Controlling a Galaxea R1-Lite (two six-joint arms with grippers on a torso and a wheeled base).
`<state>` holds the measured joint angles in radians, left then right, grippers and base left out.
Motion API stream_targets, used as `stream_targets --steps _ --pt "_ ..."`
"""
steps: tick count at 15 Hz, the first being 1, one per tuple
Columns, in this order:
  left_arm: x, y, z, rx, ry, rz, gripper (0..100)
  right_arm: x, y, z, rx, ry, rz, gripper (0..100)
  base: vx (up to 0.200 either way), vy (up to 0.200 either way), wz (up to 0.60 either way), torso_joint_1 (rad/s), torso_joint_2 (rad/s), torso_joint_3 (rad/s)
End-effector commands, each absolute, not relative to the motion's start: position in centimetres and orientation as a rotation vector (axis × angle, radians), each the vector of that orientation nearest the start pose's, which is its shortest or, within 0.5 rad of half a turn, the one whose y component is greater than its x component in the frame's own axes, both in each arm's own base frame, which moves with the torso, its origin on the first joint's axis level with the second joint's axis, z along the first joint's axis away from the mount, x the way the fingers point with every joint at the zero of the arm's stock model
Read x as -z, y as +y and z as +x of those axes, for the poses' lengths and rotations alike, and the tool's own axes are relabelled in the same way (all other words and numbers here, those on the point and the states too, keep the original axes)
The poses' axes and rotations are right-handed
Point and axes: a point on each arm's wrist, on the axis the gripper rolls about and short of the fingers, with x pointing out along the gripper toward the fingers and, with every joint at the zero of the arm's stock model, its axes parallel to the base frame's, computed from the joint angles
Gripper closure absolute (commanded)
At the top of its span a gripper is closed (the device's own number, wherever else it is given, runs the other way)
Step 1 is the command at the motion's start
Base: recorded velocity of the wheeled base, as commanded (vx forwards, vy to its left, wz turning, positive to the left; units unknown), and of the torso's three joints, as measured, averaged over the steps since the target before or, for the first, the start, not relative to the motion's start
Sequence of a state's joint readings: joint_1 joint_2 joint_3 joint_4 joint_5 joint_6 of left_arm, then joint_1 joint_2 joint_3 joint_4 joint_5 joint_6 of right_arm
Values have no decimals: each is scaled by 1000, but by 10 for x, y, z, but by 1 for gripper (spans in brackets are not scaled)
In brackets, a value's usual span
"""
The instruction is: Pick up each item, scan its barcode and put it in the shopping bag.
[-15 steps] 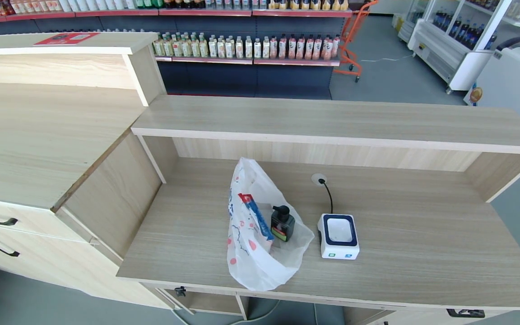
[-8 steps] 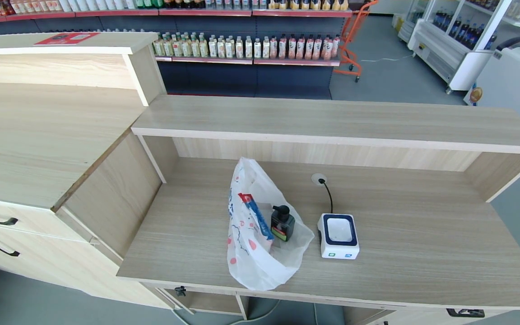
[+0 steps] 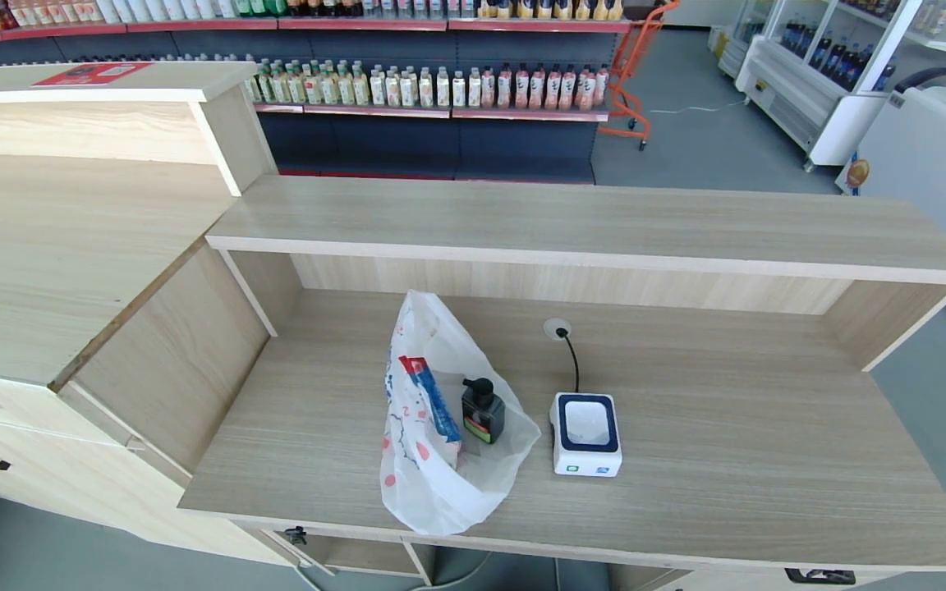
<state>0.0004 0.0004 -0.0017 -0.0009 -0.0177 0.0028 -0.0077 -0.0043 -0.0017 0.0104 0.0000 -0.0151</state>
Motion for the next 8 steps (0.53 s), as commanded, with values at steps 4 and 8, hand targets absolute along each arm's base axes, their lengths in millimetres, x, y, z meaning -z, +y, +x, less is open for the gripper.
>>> stream_targets --steps 4,8 --pt "-76 0 -23 17 -3 -3 0 -75 0 -23 8 9 -14 100 0 -100 0 0 1 -2" --pt "-76 0 -23 18 0 -5 0 -75 0 -23 8 9 -21 100 150 0 0 4 4 2"
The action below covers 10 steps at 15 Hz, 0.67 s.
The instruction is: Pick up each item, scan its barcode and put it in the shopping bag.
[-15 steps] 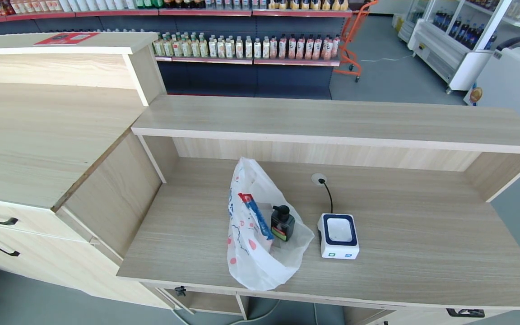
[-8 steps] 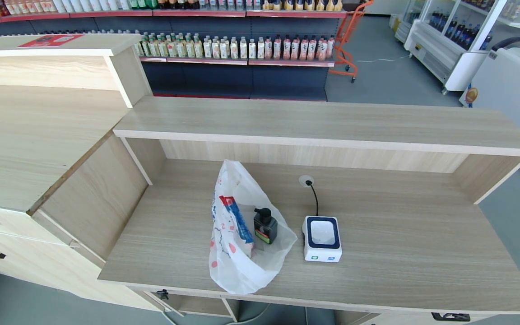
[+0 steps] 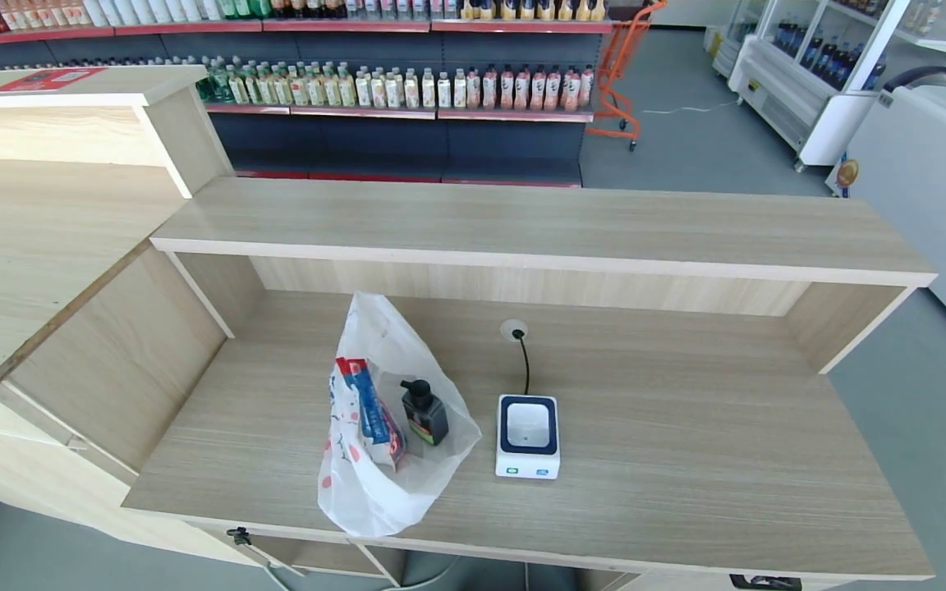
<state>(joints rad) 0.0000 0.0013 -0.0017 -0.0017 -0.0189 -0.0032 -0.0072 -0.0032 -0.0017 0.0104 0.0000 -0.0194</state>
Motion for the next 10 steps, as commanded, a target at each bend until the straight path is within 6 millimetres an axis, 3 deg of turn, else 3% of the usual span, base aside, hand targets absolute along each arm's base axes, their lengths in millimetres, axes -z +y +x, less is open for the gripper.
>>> stream_targets --steps 1,5,10 --pt "-76 0 -23 18 -3 -5 0 -75 0 -23 8 9 -20 100 200 0 0 -2 2 2" --pt "-76 0 -23 17 -3 -3 0 -75 0 -23 8 9 -17 100 200 0 0 3 -2 0" --pt "-76 0 -23 17 -3 -3 0 -75 0 -23 8 9 -9 100 0 0 0 0 0 0"
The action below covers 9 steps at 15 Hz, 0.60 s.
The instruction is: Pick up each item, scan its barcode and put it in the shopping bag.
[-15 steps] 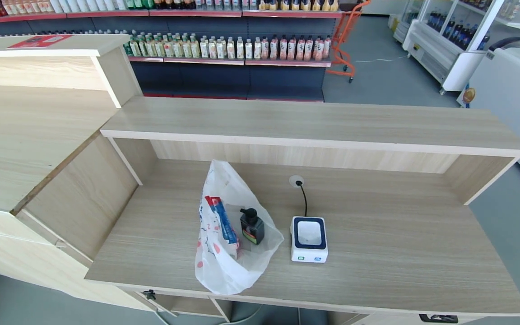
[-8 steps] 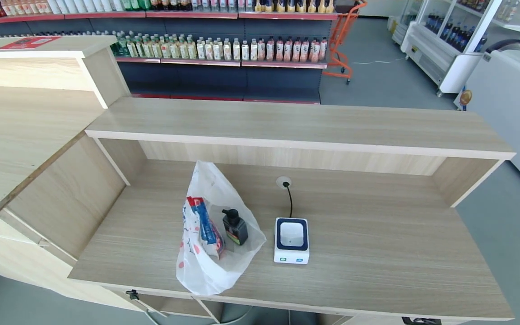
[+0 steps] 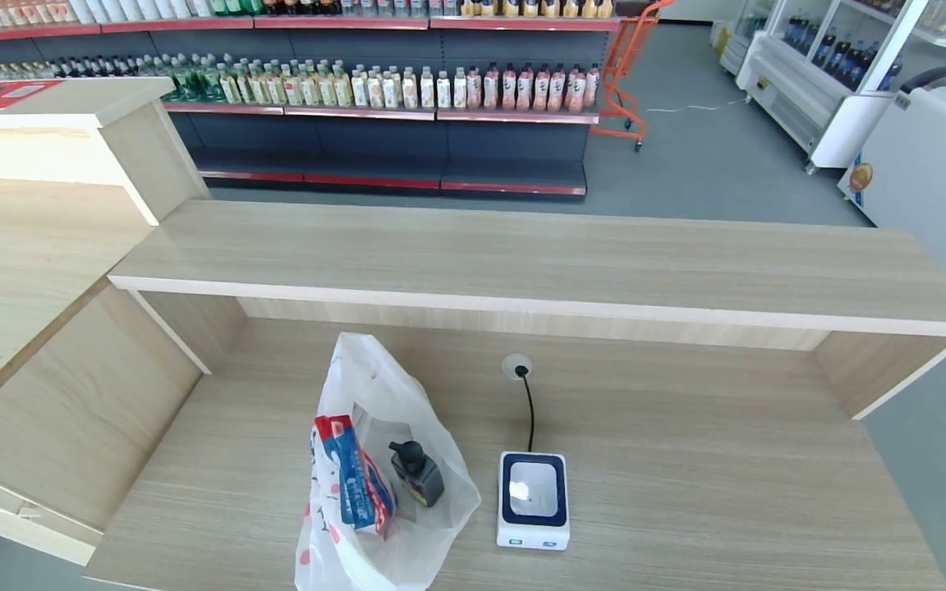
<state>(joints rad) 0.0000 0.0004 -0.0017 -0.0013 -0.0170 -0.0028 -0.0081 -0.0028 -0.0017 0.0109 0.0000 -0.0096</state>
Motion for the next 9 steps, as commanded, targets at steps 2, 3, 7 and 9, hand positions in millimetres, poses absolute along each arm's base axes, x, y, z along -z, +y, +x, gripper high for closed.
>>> stream_targets --steps 2,3,7,9 --pt "-76 0 -23 17 -3 -3 0 -75 0 -23 8 9 -9 100 0 0 0 0 0 0" --pt "-76 0 -23 17 -3 -3 0 -75 0 -23 8 9 -9 100 0 0 0 0 0 0" --pt "-76 0 -23 18 -3 -3 0 -75 0 -23 8 9 -9 100 0 0 0 0 0 0" --pt "-76 0 -23 17 -3 -3 0 -75 0 -23 8 9 -9 100 0 0 0 0 0 0"
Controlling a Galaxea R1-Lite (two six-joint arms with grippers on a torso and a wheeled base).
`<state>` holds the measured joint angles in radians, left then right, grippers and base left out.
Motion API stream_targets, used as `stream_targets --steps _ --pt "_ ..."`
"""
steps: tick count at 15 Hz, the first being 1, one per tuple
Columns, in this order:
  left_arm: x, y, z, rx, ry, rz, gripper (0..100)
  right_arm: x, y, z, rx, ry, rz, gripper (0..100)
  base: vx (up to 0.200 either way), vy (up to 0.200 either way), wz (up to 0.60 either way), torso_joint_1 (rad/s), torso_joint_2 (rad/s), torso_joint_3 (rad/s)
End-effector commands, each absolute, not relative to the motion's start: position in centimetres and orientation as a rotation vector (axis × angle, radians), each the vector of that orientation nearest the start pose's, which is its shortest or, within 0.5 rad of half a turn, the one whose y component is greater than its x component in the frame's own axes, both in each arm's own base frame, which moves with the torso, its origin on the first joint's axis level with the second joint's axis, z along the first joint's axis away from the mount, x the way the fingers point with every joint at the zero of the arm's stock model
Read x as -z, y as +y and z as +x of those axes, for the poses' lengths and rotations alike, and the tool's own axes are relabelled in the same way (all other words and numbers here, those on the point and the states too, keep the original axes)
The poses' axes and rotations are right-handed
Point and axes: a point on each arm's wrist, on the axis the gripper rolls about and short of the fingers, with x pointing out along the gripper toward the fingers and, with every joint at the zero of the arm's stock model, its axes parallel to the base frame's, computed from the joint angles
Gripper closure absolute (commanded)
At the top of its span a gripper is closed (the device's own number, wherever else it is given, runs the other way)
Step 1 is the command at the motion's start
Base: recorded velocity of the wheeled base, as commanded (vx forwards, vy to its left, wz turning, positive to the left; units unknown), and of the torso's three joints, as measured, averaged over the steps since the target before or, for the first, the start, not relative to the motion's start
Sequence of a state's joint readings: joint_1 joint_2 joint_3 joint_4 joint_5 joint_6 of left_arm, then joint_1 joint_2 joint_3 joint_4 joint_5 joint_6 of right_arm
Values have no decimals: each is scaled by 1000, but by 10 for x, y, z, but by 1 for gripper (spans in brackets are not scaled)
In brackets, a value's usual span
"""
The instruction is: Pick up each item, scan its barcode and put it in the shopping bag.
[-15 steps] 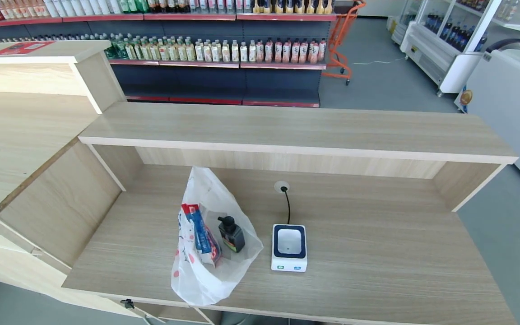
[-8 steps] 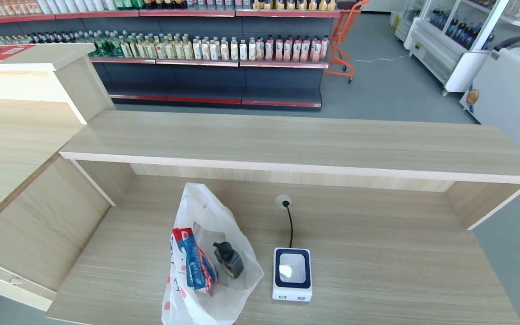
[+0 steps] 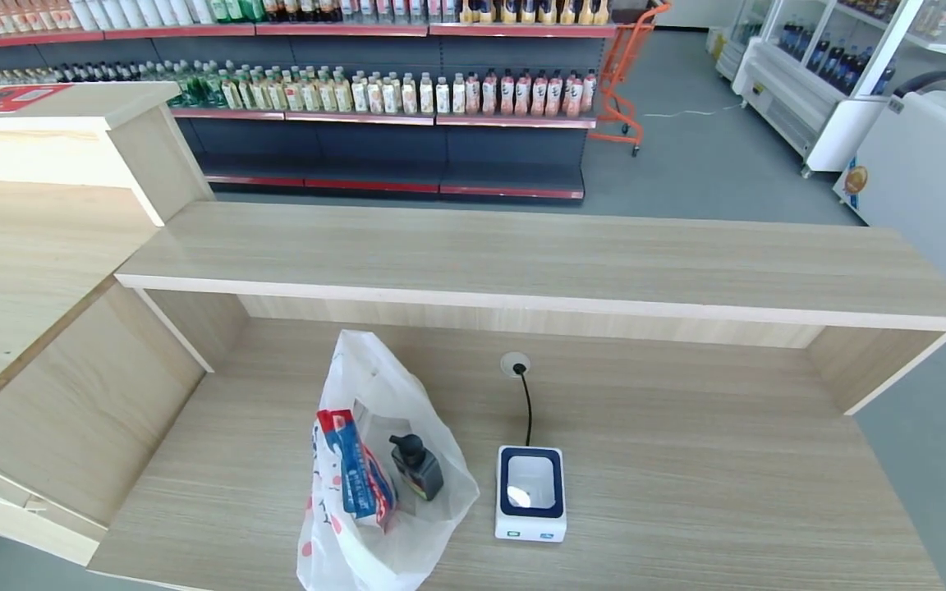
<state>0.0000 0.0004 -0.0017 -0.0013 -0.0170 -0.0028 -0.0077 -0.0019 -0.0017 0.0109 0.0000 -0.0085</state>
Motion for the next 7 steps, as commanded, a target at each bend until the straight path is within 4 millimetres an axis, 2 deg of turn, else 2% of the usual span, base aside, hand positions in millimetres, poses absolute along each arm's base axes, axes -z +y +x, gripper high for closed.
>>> stream_targets --steps 1,7 --pt "-76 0 -23 17 -3 -3 0 -75 0 -23 8 9 -9 100 0 0 0 0 0 0" --pt "-76 0 -23 17 -3 -3 0 -75 0 -23 8 9 -9 100 0 0 0 0 0 0"
